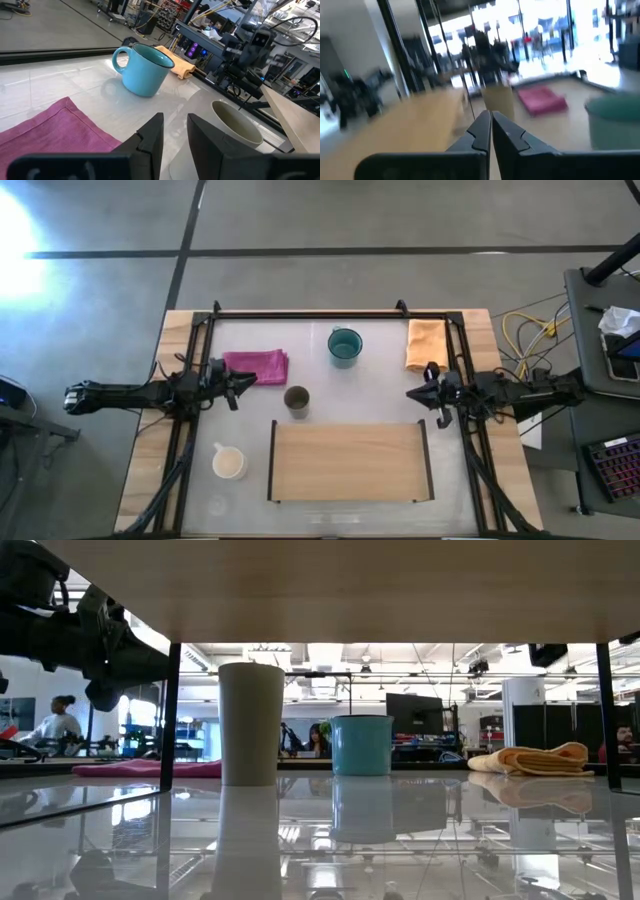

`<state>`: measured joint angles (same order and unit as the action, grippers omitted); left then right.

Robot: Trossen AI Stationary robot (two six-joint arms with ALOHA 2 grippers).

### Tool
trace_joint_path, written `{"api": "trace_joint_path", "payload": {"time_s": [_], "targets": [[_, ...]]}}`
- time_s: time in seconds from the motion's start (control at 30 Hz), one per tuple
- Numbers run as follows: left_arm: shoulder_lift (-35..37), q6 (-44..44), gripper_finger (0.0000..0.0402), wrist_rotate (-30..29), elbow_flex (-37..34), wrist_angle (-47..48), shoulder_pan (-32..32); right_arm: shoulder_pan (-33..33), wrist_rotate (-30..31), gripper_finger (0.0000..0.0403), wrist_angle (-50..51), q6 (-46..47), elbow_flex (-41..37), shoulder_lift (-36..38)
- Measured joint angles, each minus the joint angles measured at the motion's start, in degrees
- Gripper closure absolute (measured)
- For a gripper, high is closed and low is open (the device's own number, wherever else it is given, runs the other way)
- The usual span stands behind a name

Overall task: Stack small to large cups/mugs on shelf
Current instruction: Put the white mug on the shelf

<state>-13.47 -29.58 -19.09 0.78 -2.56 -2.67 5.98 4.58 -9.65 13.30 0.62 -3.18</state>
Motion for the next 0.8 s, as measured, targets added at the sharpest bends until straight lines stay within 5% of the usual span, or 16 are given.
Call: {"api": "trace_joint_path", "payload": {"time_s": [0.5,0.8], "targets": [[-0.02,-0.09,0.0329,-0.05,-0.11,-0.98,0.01,-0.01,0.01,0.0394,-21.43,-7.08,0.0,0.01],[0.02,-0.07,0.0329,-0.07,-0.13,-13.69,-0.01,0.0,0.01,0.0394,-22.2,-6.45,0.0,-0.06]]}}
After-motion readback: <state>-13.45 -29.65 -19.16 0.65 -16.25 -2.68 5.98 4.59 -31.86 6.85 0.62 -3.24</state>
